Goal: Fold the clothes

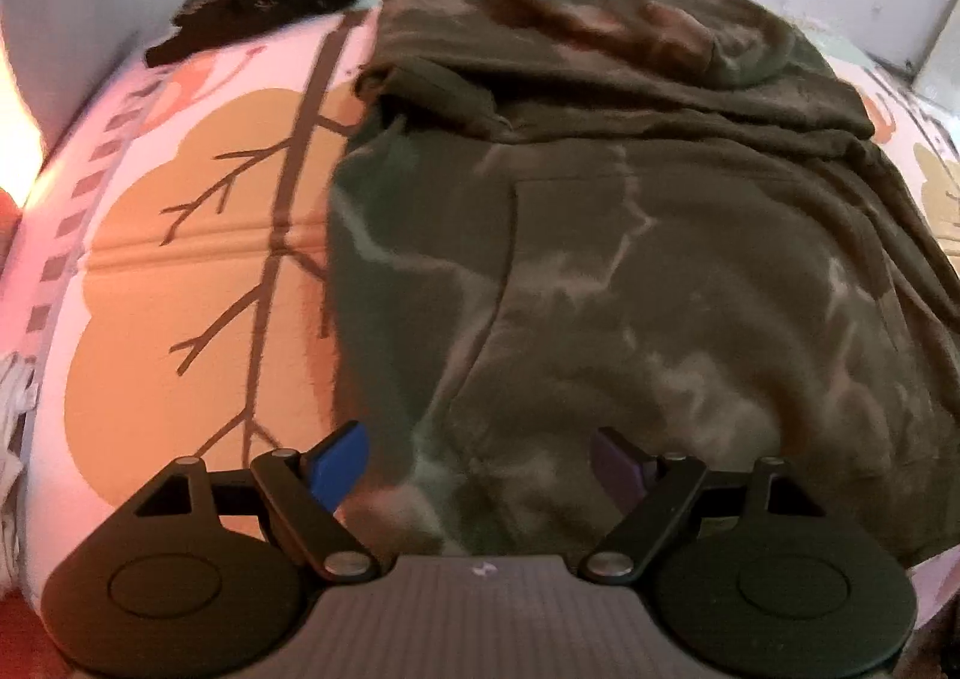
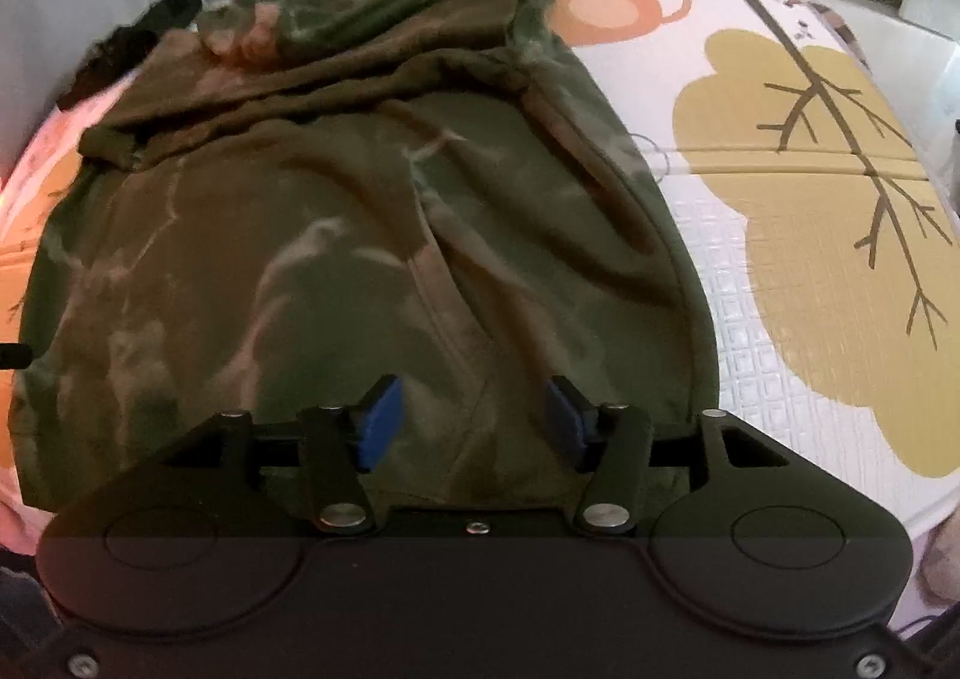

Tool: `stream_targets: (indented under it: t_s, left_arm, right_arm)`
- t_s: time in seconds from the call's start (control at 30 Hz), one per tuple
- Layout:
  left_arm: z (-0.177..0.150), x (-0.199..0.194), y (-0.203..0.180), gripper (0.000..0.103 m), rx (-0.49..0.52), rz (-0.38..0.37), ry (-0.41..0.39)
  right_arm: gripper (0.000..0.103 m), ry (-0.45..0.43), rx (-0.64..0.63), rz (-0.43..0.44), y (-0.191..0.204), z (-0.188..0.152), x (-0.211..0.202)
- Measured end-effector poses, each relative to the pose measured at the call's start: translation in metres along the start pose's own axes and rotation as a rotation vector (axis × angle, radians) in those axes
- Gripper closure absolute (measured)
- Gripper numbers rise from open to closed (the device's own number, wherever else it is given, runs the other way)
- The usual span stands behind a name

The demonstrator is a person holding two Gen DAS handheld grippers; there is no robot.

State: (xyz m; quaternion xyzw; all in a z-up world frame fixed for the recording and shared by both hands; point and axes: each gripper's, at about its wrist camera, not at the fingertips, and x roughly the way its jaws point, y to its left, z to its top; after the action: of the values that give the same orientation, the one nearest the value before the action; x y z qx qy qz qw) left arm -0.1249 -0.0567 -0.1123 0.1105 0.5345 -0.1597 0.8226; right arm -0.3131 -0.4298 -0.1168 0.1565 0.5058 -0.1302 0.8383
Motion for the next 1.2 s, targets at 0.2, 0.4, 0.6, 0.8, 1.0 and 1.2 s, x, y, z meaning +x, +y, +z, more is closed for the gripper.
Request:
stream_targets:
  t_s: [0.2, 0.4, 0.6, 0.8, 1.0, 1.2]
  left_arm:
    - [-0.032, 0.005, 0.017, 0.02, -0.079, -0.041, -0.075]
    - [-0.051, 0.014, 0.016, 0.021, -0.069, 0.007, -0.073]
    - [-0.067, 0.027, 0.014, 0.021, -0.062, 0.05, -0.038]
    - [-0.072, 0.036, 0.021, 0.015, -0.127, 0.011, -0.034]
    - [-0.079, 0.044, 0.002, 0.0, -0.03, 0.01, -0.014]
    - [-0.083, 0.044, -0.003, 0.0, -0.035, -0.023, -0.015]
  right_arm:
    - [0.042, -0.097, 0.002, -0.081, -0.014, -0.03, -0.005]
    - [0.041, -0.092, 0.054, -0.144, -0.032, -0.053, 0.0]
    - [0.04, -0.047, 0.08, -0.196, -0.046, -0.067, 0.008]
    - [0.039, 0.019, 0.161, -0.194, -0.061, -0.081, 0.021]
    - [0.028, 0.027, 0.172, -0.164, -0.054, -0.098, 0.027]
    - [0.029, 0.03, 0.14, -0.114, -0.039, -0.107, 0.027]
